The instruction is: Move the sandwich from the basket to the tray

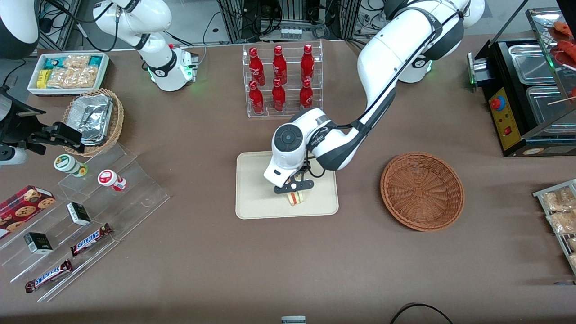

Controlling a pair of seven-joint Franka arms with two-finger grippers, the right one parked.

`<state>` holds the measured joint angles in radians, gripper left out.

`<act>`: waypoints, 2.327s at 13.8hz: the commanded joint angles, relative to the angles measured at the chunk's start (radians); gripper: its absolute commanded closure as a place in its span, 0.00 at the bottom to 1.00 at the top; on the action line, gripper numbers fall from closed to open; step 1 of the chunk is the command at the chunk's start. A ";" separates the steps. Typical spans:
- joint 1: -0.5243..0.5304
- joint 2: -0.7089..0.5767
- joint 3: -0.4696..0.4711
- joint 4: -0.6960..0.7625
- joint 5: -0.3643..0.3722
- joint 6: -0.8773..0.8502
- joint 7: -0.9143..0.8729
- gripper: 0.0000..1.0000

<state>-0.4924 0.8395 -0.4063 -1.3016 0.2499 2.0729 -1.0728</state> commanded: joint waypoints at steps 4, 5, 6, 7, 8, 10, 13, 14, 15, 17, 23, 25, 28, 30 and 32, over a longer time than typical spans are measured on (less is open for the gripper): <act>0.046 -0.118 0.001 0.008 0.009 -0.065 -0.006 0.00; 0.051 -0.137 0.001 0.008 0.014 -0.094 -0.004 0.00; 0.051 -0.157 0.006 0.008 0.022 -0.124 0.013 0.00; 0.060 -0.186 0.009 -0.001 0.020 -0.149 0.048 0.00; 0.105 -0.203 0.008 -0.001 0.002 -0.166 0.044 0.00; 0.184 -0.238 -0.002 -0.015 -0.021 -0.217 0.091 0.00; 0.306 -0.330 -0.002 -0.117 -0.043 -0.235 0.270 0.00; 0.345 -0.362 -0.002 -0.149 -0.055 -0.237 0.333 0.00; 0.386 -0.397 -0.002 -0.188 -0.064 -0.240 0.391 0.00; 0.460 -0.463 -0.002 -0.255 -0.107 -0.243 0.520 0.00; 0.590 -0.614 0.004 -0.326 -0.147 -0.364 0.755 0.00; 0.612 -0.678 0.030 -0.318 -0.185 -0.459 0.855 0.00; 0.592 -0.763 0.171 -0.305 -0.236 -0.572 1.016 0.00; 0.591 -0.807 0.221 -0.303 -0.233 -0.620 1.051 0.00; 0.584 -0.832 0.244 -0.298 -0.222 -0.661 1.053 0.00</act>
<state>0.1035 0.0438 -0.1772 -1.5857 0.0356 1.4445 -0.0330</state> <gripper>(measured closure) 0.000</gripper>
